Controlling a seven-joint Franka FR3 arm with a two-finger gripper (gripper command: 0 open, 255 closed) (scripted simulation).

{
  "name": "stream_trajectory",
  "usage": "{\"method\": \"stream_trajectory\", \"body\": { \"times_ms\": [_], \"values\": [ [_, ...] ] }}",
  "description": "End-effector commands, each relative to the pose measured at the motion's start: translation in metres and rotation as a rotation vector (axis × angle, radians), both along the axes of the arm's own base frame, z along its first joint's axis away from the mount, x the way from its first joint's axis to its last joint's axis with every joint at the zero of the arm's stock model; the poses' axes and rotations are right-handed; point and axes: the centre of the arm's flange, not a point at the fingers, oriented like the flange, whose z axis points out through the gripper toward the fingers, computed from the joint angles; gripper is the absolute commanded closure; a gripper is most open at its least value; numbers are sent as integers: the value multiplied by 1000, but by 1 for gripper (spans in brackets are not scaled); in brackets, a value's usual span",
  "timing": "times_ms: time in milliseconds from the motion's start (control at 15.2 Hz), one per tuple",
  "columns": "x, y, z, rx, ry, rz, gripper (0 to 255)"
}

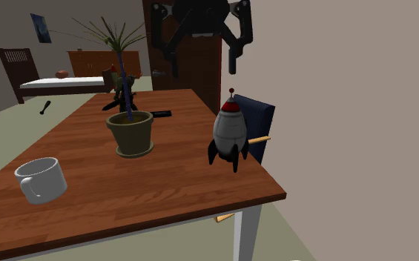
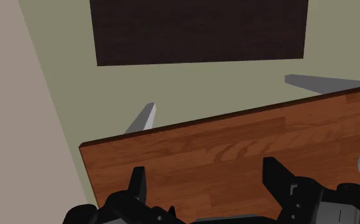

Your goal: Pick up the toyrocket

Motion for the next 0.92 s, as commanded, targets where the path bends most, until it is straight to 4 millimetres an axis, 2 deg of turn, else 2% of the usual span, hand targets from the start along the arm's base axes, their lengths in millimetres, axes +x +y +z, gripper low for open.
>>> {"method": "stream_trajectory", "body": {
  "times_ms": [0, 858],
  "values": [
    [0, 0, 0, 0, 0, 0, 0],
    [158, -67, -24, 14, 7, 73, 0]
  ]
}}
